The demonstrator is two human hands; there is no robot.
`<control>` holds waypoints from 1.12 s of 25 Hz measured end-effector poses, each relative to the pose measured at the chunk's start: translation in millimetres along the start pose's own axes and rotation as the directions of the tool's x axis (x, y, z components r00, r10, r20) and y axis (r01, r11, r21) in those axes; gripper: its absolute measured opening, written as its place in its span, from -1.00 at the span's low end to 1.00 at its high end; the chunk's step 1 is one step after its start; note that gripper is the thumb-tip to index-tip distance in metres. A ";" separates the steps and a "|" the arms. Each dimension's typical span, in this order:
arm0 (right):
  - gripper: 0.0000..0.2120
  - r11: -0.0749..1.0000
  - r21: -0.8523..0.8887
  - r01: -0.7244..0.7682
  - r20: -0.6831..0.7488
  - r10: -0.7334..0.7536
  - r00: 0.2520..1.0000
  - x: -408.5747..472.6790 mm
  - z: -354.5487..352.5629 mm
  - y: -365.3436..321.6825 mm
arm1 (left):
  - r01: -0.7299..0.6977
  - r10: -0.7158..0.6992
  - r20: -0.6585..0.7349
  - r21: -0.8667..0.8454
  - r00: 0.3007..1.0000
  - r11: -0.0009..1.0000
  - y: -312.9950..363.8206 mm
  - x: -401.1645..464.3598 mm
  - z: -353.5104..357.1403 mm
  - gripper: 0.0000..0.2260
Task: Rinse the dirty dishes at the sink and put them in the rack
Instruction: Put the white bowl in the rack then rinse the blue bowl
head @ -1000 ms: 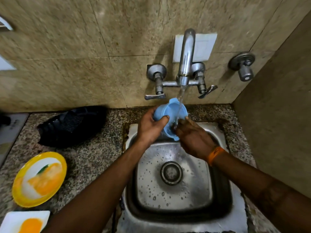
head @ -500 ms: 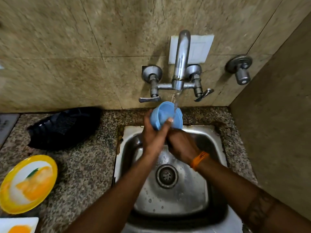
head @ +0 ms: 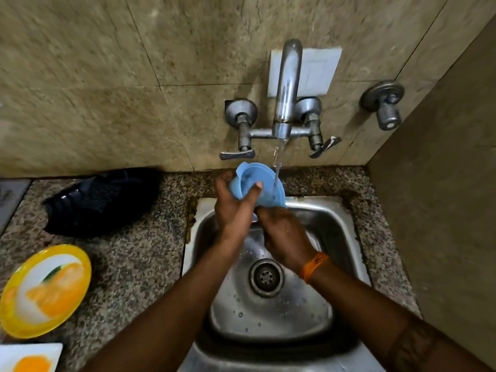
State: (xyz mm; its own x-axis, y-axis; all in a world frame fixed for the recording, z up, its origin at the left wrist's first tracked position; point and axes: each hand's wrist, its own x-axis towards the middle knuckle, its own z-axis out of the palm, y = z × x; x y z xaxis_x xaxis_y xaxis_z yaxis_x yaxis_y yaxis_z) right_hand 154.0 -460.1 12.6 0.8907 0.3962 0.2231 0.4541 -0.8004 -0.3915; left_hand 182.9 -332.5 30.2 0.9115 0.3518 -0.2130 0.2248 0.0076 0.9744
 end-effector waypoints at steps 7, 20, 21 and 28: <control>-0.66 0.922 -0.197 0.332 0.217 -0.289 0.932 -12.0 -12.7 32.9 | 0.391 -0.396 0.270 0.076 0.878 0.917 -2.9 35.8 -27.2 -0.66; -0.89 0.912 -0.287 0.293 0.166 -0.254 0.953 -13.9 -11.3 35.1 | 0.422 -0.427 0.371 0.101 0.825 0.901 5.1 30.7 -36.5 -0.59; -0.88 0.927 -0.293 0.232 0.113 -0.207 0.972 -9.1 -11.0 31.2 | 0.396 -0.378 0.339 0.019 0.862 0.918 3.1 22.9 -29.1 -0.58; -0.83 0.959 -0.210 0.191 0.034 -0.188 0.982 2.1 -16.7 9.8 | 0.295 -0.285 0.100 -0.114 0.953 0.949 -7.6 4.1 -14.5 -0.73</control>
State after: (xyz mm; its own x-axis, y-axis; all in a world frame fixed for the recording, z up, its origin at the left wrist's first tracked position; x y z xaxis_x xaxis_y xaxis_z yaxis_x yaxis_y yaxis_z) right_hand 159.9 -474.6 24.1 0.7899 0.5543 0.2624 0.6003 -0.7864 -0.1458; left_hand 179.9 -317.5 23.0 0.8393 0.2399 -0.4879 0.4432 0.2178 0.8696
